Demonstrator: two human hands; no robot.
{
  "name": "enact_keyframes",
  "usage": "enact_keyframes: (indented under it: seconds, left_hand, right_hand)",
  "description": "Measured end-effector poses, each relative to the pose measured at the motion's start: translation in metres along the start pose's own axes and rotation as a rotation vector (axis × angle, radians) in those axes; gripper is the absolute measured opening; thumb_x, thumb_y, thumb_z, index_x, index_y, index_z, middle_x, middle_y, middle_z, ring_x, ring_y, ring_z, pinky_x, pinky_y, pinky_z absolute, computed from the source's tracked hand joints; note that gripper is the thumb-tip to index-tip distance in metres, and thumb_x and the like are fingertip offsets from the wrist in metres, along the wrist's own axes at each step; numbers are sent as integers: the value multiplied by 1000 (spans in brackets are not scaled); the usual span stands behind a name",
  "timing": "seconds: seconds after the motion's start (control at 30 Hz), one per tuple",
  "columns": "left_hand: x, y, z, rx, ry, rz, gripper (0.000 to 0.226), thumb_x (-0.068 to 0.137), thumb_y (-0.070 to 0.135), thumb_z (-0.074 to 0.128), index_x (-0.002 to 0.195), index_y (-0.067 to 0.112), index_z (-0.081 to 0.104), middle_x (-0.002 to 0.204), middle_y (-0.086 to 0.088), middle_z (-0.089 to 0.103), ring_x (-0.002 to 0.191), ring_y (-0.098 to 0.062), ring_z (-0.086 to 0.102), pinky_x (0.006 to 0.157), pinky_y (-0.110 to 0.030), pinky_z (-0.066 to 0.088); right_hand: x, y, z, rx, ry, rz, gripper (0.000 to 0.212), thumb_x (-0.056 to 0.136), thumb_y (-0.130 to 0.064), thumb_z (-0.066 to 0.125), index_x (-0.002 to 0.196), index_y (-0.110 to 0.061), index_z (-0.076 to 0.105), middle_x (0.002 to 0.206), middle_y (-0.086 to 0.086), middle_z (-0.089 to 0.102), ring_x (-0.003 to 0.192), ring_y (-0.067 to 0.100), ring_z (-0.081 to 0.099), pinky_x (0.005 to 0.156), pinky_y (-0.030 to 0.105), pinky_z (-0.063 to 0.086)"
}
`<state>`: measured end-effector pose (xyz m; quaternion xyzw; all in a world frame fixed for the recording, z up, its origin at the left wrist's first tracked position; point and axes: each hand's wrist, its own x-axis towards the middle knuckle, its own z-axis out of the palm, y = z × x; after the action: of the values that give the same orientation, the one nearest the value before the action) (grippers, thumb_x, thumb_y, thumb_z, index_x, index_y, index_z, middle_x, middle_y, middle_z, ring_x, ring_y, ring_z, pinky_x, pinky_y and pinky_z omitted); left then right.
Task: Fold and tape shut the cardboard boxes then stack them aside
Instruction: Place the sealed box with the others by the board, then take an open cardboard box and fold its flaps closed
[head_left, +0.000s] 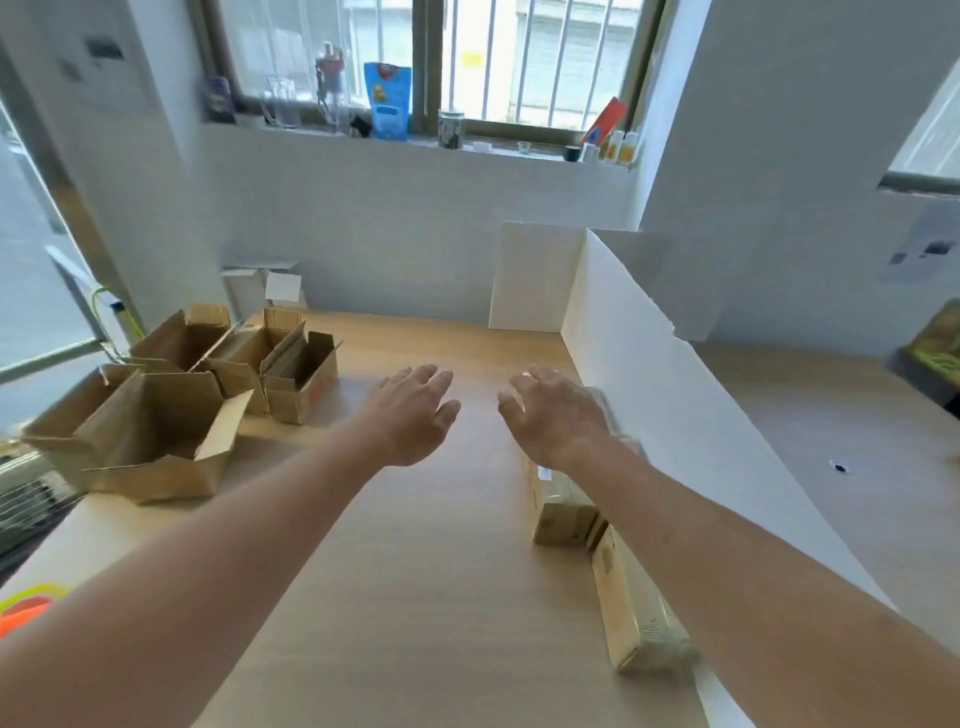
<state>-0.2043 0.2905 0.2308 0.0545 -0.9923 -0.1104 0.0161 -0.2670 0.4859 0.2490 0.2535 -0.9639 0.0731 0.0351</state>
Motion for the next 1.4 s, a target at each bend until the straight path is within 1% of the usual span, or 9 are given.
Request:
enact_keyframes:
  seconds: [0.13,0.33,0.43,0.57,0.7,0.93,1.13,1.3,1.4]
  left_hand:
    - [-53,-22,-15,32,14,-85,61,109,48,29,163,21,22,170,-3,21,156,-28,19,125,-49,18]
    - [-120,-82,-38,35,42,-195,59,109,47,31,162,22,24,169,-2,23,156,-28,20,125,-51,22]
    - [-147,-120,-51,41,74,-235,56,110,44,31,161,21,26,167,-3,27,155,-29,22,123,-50,21]
    - [-172,-198,-54,17,76,-306,59,109,48,30,162,23,24,170,-2,21,157,-29,16,126,-52,15]
    - [-191,-288,-56,33,51,-322,60,109,48,30,162,22,24,169,-3,23,156,-28,18,126,-51,19]
    - [-212,-428,-51,38,-33,-314,60,108,49,29,161,20,27,167,-3,27,154,-29,24,124,-52,23]
    - [-200,-495,-42,49,-77,-277,52,109,43,33,152,16,39,155,-6,42,145,-26,36,118,-51,32]
    - [-168,-537,-16,26,-123,-260,57,109,44,34,159,16,30,163,-5,33,150,-26,30,121,-51,30]
    - [-142,-559,3,21,-145,-259,56,109,42,36,159,17,29,165,-4,31,152,-25,28,123,-47,29]
  right_hand:
    - [-19,-39,0,34,-40,-83,52,107,-50,28,144,-22,52,150,7,48,139,29,42,111,43,34]
    - [-27,-126,3,30,-28,-234,51,106,-49,31,140,-21,57,141,8,54,130,30,50,105,43,40]
    - [-26,-178,5,28,-17,-314,51,107,-49,30,137,-20,59,133,8,58,120,29,56,98,43,45]
    - [-13,-255,25,44,-33,-372,48,106,-48,31,128,-21,63,118,6,61,106,26,59,86,40,47]
    - [5,-341,61,70,-59,-367,48,105,-51,30,115,-20,65,107,3,61,99,25,60,86,41,50]
    - [21,-467,126,119,-158,-335,50,106,-53,32,130,-22,63,124,4,63,112,25,60,95,44,53]
    - [52,-519,167,106,-253,-290,46,106,-50,37,135,-21,59,129,5,61,117,26,58,100,43,50]
    - [89,-540,211,72,-320,-284,44,105,-47,46,141,-22,54,130,3,58,118,25,57,98,40,51]
    - [117,-547,248,71,-363,-269,41,103,-45,49,138,-23,55,127,2,58,116,23,58,96,39,51]
